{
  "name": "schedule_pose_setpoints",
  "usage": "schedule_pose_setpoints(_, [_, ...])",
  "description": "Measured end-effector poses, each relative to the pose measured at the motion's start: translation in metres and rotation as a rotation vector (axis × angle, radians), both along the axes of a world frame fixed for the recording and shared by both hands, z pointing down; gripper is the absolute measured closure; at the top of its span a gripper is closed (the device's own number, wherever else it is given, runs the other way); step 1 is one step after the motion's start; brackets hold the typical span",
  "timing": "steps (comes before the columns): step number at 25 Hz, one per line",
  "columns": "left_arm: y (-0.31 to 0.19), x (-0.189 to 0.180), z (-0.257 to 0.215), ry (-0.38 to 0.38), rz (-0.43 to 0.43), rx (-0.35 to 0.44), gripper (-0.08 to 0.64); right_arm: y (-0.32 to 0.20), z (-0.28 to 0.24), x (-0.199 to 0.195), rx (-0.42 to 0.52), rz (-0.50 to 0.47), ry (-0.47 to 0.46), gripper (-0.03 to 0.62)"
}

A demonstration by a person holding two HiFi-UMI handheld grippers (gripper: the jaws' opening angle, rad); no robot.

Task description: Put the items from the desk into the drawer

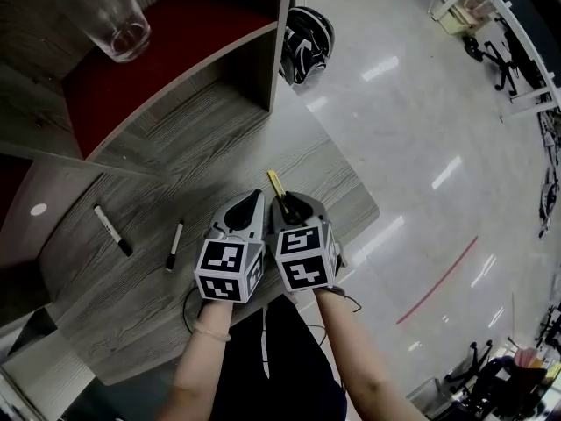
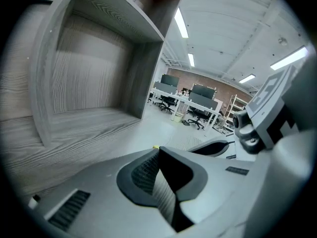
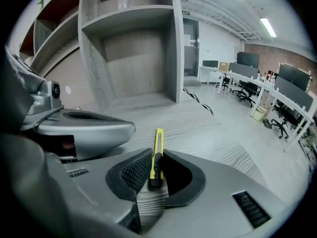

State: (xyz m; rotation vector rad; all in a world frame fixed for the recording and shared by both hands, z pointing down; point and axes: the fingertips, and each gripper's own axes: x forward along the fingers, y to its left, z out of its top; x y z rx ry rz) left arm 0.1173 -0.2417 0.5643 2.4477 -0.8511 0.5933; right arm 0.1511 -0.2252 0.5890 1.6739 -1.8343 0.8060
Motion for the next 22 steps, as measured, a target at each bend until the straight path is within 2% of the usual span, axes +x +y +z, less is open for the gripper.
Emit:
schedule_pose_setpoints(5, [0.001, -0.003, -0.001, -0.008, 0.0, 0.008, 0.531, 0.002, -0.001, 0.003, 0.018, 0.063, -0.068, 0.517])
schedule_pose_setpoints(22, [0.03, -0.004, -0.026, -0.007, 0.026, 0.05, 0.531, 0.035, -0.035, 0.002, 0.102, 0.124, -0.071, 0.517])
